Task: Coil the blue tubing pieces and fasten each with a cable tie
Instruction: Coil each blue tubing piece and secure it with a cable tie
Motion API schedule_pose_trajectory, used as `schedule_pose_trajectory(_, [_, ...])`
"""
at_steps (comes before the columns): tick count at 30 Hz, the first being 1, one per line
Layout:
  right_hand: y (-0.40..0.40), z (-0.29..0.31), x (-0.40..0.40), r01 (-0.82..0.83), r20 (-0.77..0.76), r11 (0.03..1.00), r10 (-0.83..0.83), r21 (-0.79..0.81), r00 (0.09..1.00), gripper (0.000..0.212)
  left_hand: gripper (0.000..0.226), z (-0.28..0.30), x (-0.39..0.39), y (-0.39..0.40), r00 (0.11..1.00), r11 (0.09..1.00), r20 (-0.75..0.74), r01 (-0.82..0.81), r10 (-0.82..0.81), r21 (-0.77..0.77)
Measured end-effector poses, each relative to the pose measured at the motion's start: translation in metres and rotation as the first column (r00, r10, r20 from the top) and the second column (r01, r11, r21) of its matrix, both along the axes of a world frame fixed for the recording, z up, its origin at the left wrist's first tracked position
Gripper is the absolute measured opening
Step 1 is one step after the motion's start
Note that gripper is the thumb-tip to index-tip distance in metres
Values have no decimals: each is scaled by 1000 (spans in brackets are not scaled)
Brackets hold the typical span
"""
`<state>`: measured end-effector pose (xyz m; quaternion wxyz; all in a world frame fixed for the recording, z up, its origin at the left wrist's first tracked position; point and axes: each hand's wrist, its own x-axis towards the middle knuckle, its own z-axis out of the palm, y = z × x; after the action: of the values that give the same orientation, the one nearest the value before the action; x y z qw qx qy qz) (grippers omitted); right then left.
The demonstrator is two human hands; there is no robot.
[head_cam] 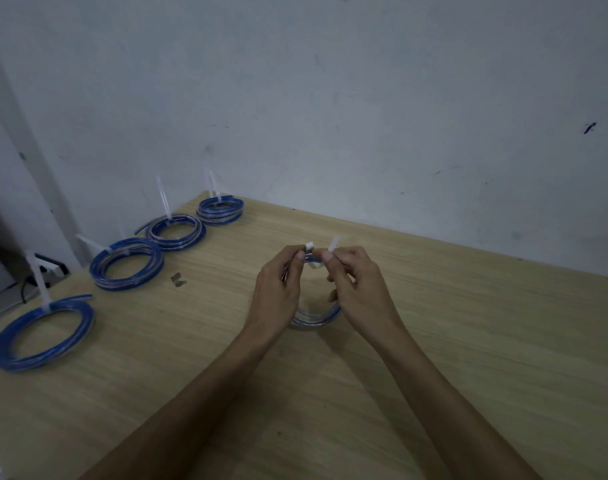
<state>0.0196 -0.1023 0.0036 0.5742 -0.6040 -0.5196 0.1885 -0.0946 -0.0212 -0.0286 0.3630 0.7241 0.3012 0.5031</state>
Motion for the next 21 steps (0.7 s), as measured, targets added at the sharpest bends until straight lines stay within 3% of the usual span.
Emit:
schedule_pose_trajectory(5, [-2,0,-1,138,-188,980,-110,144,976,28,28,0,1,-5,999,1000,-34,12,-11,29])
schedule_pose_trajectory(10, [-4,-7,-1,196,-27,934,-196,299,980,26,27,5,4,-9,999,999,-15,38,-38,28])
schedule_pose_trajectory(21, [2,-10,-4,57,-55,997,-53,61,997,18,25,4,2,-9,999,999,41,-29,30,-13])
